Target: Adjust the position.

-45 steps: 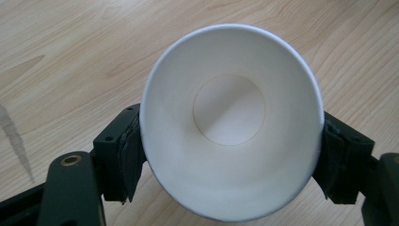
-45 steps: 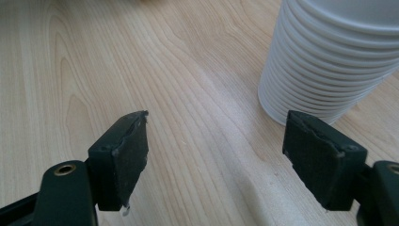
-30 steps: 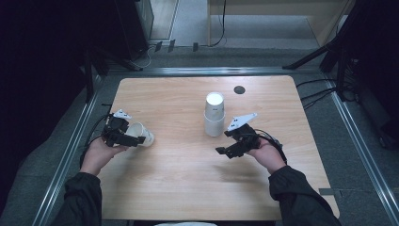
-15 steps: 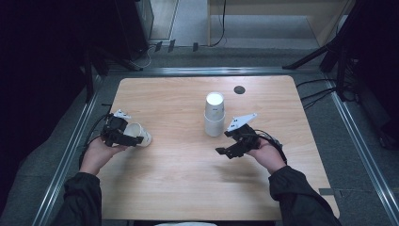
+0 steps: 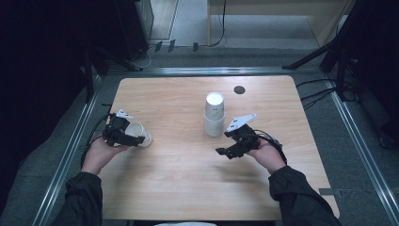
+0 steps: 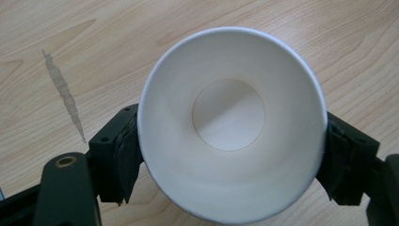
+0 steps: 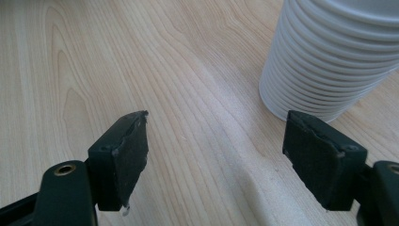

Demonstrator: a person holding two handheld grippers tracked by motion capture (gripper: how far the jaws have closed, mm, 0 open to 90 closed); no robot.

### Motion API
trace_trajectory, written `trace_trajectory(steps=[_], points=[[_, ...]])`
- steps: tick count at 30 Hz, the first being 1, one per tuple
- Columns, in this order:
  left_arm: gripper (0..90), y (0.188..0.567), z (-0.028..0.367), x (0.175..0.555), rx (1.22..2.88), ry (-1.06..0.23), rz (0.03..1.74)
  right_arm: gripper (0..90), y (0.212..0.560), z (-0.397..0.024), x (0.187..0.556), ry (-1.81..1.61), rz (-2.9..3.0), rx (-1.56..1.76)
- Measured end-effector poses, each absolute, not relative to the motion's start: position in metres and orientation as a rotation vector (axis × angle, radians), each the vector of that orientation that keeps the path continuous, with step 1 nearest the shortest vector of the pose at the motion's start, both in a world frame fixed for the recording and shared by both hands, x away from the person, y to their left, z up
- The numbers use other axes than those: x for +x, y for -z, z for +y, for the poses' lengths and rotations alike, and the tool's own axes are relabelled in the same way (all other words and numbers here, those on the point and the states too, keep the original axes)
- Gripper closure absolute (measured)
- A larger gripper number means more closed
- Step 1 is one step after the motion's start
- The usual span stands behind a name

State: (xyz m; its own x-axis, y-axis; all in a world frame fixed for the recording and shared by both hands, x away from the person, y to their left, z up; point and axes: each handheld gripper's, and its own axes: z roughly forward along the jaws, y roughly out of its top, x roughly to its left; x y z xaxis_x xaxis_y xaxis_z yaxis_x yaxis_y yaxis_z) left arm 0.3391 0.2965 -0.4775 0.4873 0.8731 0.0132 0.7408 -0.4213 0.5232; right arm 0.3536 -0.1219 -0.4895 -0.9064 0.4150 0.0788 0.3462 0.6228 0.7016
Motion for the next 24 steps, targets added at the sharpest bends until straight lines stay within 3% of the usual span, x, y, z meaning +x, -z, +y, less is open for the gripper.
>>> trace_trajectory(steps=[20, 24], points=[[16.5, 0.4758, 0.2894, 0.3415, 2.255, -0.370, 1.305, 24.0, 0.4883, -0.1218, 0.3532, -1.177, 2.729, 0.640], [11.2, 0.4744, 0.2921, 0.3427, 2.220, -0.340, 1.314, 23.8, 0.4858, -0.1213, 0.3553, -1.230, 2.695, 0.617]])
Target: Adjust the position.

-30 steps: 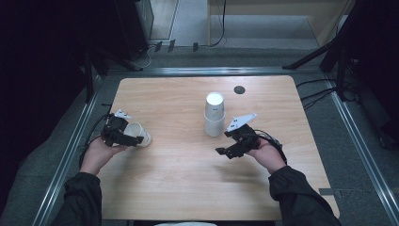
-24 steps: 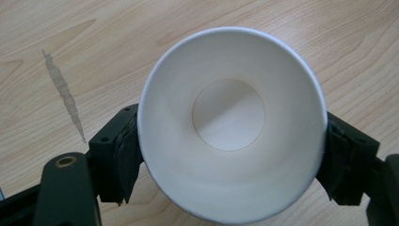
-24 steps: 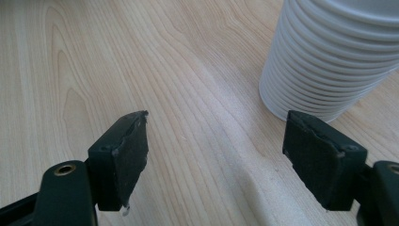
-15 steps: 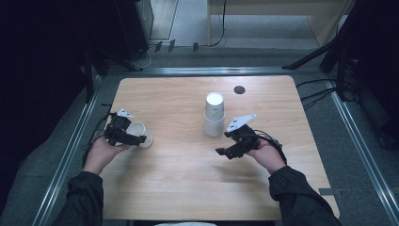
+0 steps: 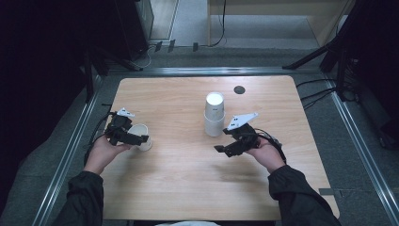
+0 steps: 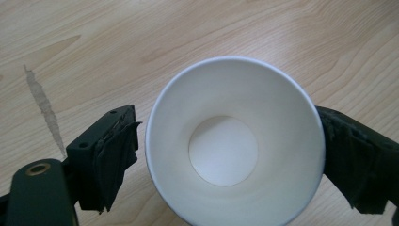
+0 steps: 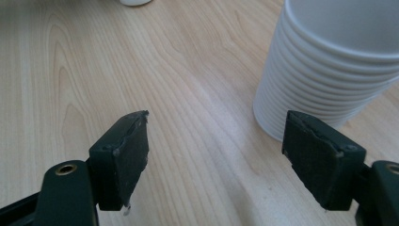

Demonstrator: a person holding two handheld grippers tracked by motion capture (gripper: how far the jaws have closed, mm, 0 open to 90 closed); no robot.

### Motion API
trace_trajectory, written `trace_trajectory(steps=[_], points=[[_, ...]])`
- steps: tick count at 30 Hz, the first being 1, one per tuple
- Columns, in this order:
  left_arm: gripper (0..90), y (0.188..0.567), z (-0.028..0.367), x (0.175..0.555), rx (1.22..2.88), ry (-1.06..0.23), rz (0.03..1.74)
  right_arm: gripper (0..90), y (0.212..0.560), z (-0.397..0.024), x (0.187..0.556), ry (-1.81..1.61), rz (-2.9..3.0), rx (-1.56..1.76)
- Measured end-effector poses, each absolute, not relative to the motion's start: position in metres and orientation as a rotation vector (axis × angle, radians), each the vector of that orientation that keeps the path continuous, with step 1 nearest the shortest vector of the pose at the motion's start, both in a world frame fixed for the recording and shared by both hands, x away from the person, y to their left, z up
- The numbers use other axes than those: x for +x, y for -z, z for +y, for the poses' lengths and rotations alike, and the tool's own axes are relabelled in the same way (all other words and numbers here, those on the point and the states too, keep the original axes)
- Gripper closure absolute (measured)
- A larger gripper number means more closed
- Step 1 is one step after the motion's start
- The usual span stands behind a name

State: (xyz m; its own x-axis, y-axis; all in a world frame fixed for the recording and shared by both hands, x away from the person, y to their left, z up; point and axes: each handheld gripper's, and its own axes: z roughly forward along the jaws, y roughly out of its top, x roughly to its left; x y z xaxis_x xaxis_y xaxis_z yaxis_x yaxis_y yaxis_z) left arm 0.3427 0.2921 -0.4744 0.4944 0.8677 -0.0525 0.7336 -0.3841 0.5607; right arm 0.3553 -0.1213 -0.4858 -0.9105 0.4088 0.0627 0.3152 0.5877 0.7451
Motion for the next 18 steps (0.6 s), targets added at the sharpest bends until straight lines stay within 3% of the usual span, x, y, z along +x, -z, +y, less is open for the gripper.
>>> trace_trajectory(steps=[8, 11, 18], points=[[9.7, 0.463, 0.299, 0.339, 2.116, -0.306, 1.303, 19.7, 0.487, -0.117, 0.360, -1.325, 2.674, 0.662], [9.7, 0.459, 0.300, 0.336, 2.105, -0.321, 1.291, 13.3, 0.484, -0.116, 0.364, -1.326, 2.689, 0.699], [9.8, 0.453, 0.300, 0.334, 2.099, -0.331, 1.285, 14.7, 0.478, -0.119, 0.367, -1.317, 2.668, 0.804]])
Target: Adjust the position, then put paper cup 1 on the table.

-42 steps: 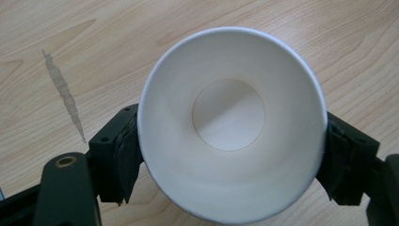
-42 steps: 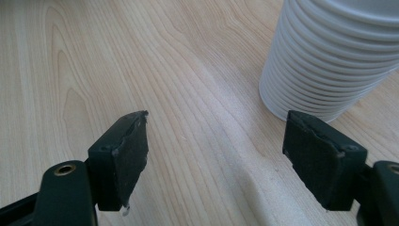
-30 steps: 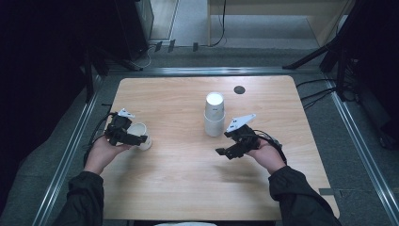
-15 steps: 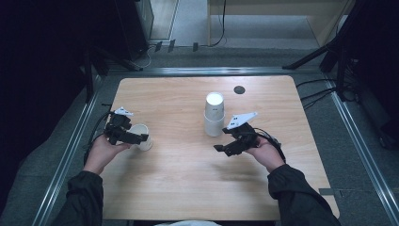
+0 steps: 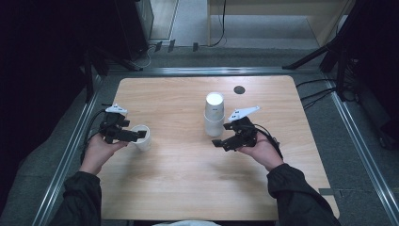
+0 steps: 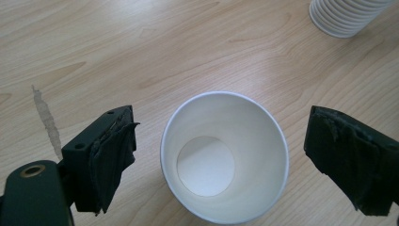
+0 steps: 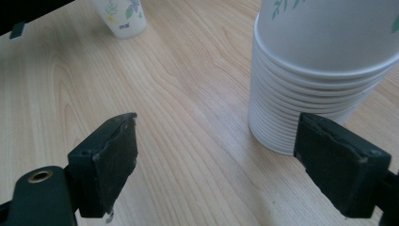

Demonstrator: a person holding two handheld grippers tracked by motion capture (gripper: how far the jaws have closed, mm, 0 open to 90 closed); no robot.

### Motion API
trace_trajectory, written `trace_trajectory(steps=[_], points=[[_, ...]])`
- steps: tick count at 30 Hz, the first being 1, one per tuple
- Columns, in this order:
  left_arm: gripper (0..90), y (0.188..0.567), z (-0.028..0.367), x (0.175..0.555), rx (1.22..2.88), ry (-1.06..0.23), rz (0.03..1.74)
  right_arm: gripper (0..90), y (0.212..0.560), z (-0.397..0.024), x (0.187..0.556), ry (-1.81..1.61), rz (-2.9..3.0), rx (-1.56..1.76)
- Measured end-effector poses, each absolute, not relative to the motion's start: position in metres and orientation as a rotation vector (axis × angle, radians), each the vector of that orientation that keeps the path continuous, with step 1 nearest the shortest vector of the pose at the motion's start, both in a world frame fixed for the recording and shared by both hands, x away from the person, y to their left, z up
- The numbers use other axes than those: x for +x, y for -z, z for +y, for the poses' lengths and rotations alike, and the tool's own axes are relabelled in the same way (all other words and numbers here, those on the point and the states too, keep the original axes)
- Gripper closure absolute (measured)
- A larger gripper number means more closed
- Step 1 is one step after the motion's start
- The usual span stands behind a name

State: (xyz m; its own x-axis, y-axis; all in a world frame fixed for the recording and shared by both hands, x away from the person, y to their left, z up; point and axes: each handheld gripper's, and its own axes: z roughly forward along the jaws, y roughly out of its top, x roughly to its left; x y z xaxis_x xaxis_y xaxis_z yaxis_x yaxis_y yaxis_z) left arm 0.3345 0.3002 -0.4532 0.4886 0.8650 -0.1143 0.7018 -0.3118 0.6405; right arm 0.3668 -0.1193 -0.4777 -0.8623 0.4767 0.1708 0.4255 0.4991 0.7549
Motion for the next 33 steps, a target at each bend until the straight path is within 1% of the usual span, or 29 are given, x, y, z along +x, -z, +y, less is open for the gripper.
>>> trace_trajectory(steps=[3, 6, 8, 11, 13, 19, 22, 25, 33], points=[[9.8, 0.445, 0.298, 0.331, 2.085, -0.337, 1.267, 14.7, 0.471, -0.128, 0.367, -1.357, 2.672, 0.784], [10.1, 0.433, 0.294, 0.326, 2.047, -0.304, 1.221, 15.8, 0.467, -0.132, 0.367, -1.401, 2.665, 0.769], [12.3, 0.425, 0.286, 0.322, 2.059, -0.322, 1.180, 18.9, 0.463, -0.138, 0.368, -1.446, 2.647, 0.756], [12.5, 0.421, 0.279, 0.319, 2.073, -0.315, 1.149, 19.5, 0.456, -0.141, 0.372, -1.434, 2.644, 0.740], [12.5, 0.421, 0.275, 0.318, 2.072, -0.298, 1.134, 19.6, 0.454, -0.141, 0.373, -1.417, 2.647, 0.717], [12.8, 0.417, 0.257, 0.313, 2.097, -0.269, 1.062, 19.1, 0.435, -0.143, 0.378, -1.414, 2.611, 0.693], [13.0, 0.417, 0.246, 0.308, 2.111, -0.247, 1.027, 19.1, 0.427, -0.142, 0.379, -1.352, 2.596, 0.711], [13.1, 0.421, 0.240, 0.305, 2.102, -0.166, 1.014, 19.3, 0.425, -0.143, 0.381, -1.288, 2.598, 0.749], [13.7, 0.427, 0.224, 0.291, 2.146, -0.139, 0.938, 21.0, 0.423, -0.139, 0.387, -1.257, 2.600, 0.712]])
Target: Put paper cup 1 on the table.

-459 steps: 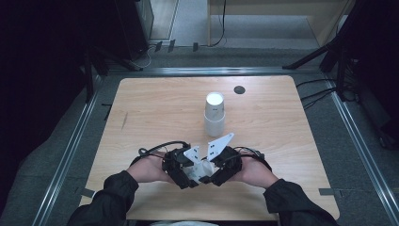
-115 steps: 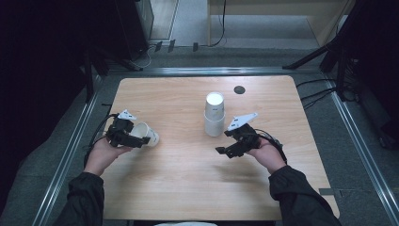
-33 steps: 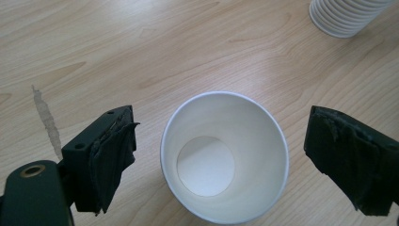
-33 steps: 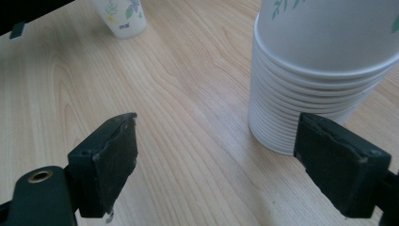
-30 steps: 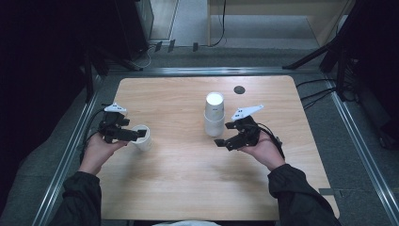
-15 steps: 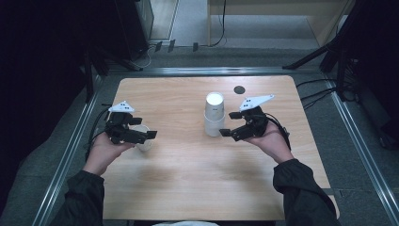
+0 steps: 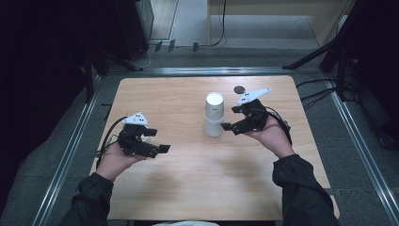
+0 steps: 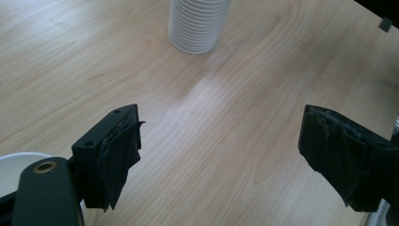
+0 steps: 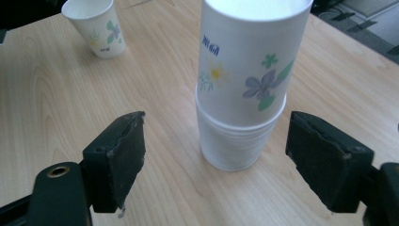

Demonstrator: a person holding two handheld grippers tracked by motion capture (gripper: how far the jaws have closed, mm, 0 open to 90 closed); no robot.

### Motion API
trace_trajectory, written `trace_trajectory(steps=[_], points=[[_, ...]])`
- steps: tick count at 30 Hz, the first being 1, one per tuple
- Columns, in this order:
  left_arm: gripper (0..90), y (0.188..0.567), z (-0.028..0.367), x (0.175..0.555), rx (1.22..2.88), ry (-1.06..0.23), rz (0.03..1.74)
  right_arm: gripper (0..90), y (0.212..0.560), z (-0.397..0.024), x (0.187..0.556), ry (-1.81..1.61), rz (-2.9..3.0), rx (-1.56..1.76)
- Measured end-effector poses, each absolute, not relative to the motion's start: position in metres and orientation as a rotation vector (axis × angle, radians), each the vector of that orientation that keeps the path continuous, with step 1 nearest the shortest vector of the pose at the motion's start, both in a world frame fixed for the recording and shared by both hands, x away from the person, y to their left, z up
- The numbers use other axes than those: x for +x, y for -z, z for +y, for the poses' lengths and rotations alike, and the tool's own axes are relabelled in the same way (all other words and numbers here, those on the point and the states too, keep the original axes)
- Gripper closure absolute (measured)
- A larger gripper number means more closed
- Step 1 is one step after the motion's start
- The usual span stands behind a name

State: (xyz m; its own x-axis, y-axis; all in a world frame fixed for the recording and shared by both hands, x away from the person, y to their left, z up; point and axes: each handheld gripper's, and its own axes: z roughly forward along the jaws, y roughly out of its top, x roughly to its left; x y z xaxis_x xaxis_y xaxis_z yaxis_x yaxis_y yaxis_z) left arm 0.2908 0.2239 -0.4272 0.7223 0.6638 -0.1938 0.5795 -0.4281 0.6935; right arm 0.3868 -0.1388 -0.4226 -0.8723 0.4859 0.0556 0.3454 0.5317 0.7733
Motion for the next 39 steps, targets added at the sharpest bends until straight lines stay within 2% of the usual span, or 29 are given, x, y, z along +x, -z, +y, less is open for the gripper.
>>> trace_trajectory(steps=[2, 20, 34, 39], points=[[13.9, 0.428, 0.220, 0.289, 2.160, -0.136, 0.923, 23.4, 0.421, -0.135, 0.391, -1.245, 2.605, 0.715], [14.1, 0.443, 0.194, 0.271, 2.180, -0.086, 0.842, 24.1, 0.408, -0.109, 0.430, -1.112, 2.683, 0.647], [14.1, 0.456, 0.189, 0.255, 2.220, -0.073, 0.856, 24.4, 0.403, -0.080, 0.450, -0.976, 2.778, 0.489], [14.1, 0.459, 0.190, 0.251, 2.227, -0.067, 0.865, 29.2, 0.402, -0.072, 0.454, -0.940, 2.817, 0.442]])
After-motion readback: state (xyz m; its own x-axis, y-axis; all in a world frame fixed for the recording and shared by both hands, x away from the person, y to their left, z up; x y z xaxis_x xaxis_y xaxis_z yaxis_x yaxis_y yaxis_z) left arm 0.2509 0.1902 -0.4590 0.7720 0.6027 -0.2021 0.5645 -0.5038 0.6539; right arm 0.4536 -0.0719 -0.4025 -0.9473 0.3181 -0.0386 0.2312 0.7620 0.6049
